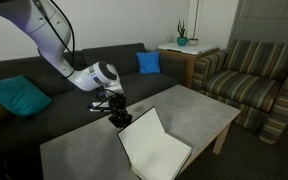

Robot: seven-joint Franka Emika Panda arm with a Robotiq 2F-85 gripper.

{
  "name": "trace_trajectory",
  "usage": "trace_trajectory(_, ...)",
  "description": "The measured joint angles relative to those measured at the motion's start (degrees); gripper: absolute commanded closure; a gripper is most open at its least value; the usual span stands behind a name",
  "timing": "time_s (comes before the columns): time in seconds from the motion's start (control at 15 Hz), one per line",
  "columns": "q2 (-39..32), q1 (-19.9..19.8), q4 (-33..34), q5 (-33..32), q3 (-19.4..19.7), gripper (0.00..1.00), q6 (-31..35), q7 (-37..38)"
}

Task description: Close the open book on the table

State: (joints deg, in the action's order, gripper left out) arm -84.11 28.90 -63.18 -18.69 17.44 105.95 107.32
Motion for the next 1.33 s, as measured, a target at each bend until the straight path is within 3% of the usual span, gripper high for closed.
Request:
trace_trajectory(0.47,0.2,-0.5,-2.4,0.1,3.0,1.0,-1.0,1.3)
trace_trajectory(1.07,-0.1,-6.6,-13.1,1.0,3.7,1.0,4.4,2.6)
trace_trajectory(1.33,3.3,-6.7,-17.9,1.0,3.3,1.0,16.3,1.9)
